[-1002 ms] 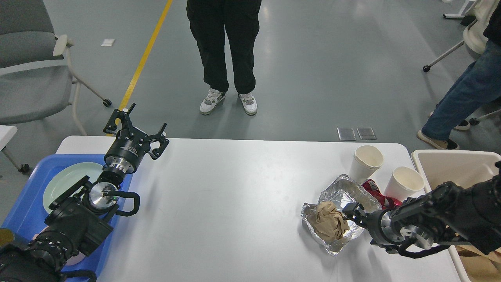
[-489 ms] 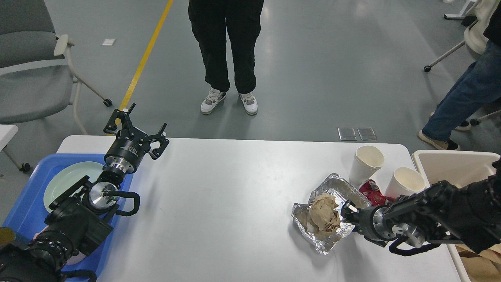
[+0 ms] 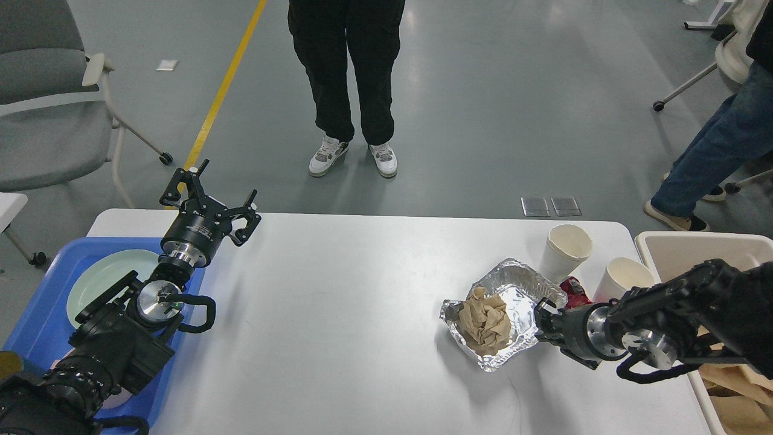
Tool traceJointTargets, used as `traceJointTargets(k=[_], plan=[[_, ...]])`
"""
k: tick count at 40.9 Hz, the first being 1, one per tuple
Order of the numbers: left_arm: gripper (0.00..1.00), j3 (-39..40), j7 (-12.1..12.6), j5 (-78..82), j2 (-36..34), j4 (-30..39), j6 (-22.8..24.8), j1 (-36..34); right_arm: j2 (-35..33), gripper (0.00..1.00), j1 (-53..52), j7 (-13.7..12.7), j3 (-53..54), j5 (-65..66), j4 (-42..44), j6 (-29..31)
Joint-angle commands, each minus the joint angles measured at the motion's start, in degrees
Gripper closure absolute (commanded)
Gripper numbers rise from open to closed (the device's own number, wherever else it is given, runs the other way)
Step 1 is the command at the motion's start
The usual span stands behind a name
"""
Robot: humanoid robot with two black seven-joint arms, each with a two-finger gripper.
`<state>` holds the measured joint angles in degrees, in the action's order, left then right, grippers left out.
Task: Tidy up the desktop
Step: 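Lift the foil tray of crumpled paper and drop it into the bin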
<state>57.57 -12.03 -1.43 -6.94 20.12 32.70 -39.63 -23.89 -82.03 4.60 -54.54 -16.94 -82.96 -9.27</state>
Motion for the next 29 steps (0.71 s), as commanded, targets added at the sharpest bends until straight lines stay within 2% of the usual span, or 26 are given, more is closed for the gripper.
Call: traceJointTargets(k=[1, 7, 11, 13, 17, 18, 24, 29], plan=[[0.03, 0.00, -0.01, 0.02, 0.00, 0.00, 0.00, 0.08, -0.63, 1.00, -1.20, -0.03, -0.39, 0.15, -1.32, 0.13], [0.03, 0.00, -0.01, 0.02, 0.00, 0.00, 0.00, -0.01, -3.79, 1.00, -5.76, -0.03, -0.57, 0.42, -5.80, 1.27], [0.03, 0.00, -0.01, 0.02, 0.00, 0.00, 0.00, -0.01, -6.51, 1.00, -12.52, -0.03, -0.74, 0.50, -10.45, 3.99], [0.03, 0.00, -0.01, 0.02, 0.00, 0.00, 0.00, 0.08, -8.80, 1.00, -20.33, -0.03, -2.06, 0.50, -13.88, 8.64], [0.03, 0.00, -0.01, 0.02, 0.00, 0.00, 0.00, -0.01, -9.25, 1.00, -32.37, -0.03, -4.96, 0.50, -16.00, 18.30], [0.03, 0.00, -0.01, -0.06, 0.00, -0.08, 0.00, 0.08, -9.16, 1.00, -37.71, -0.03, -5.83, 0.50, -16.18, 23.90], [0.03, 0.00, -0.01, 0.02, 0.00, 0.00, 0.00, 0.08, -7.94, 1.00, -49.86, -0.20, -6.11, 0.50, -16.18, 38.51], [0.03, 0.00, -0.01, -0.06, 0.00, 0.00, 0.00, 0.08, -6.17, 1.00, -51.65, -0.29, -6.20, 0.68, -15.74, 39.60]])
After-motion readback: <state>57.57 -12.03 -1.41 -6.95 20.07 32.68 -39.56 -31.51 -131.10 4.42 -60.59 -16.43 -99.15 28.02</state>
